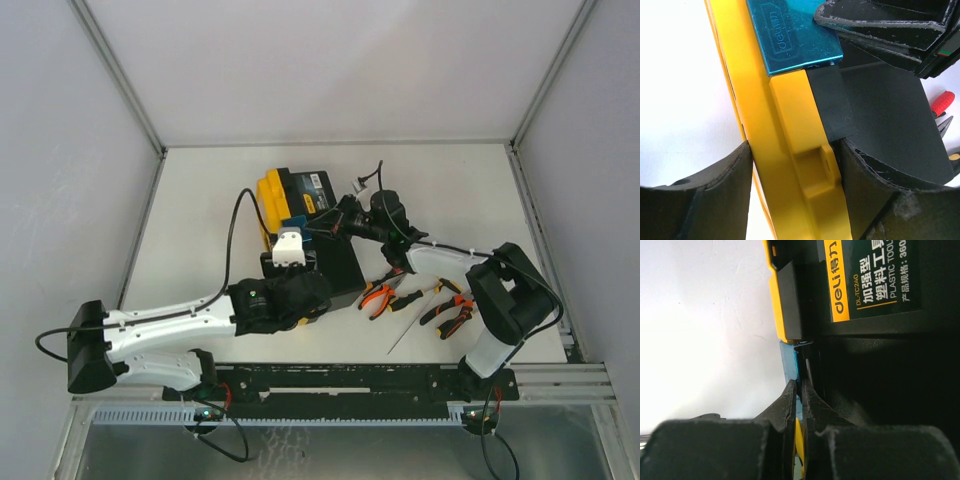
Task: Pack the tool kit
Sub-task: Open the toolbox at the center of the board.
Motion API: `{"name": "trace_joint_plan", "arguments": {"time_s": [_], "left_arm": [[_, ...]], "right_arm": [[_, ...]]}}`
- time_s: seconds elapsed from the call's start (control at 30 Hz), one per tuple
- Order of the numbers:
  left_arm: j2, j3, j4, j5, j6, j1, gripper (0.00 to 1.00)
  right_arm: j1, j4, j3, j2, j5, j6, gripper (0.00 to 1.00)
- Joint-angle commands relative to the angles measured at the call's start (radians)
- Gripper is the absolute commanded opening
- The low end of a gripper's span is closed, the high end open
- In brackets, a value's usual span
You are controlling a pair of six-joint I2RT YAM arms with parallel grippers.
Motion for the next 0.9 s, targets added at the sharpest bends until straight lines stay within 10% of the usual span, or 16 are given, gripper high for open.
{"name": "trace_joint_plan", "arguments": {"time_s": [0.0, 0.87], "left_arm": [[0.204, -0.123, -0.086, 0.386, 0.220, -0.072, 0.27], [0.339, -0.120, 0.004, 0.513, 0.335, -0.071, 0.24]], "right_arm": [[0.101, 0.399, 0.150, -0.136, -0.249, 0.173, 0.00], [0.153, 0.090, 0.174, -0.415, -0.215, 0.029, 0.00]]}}
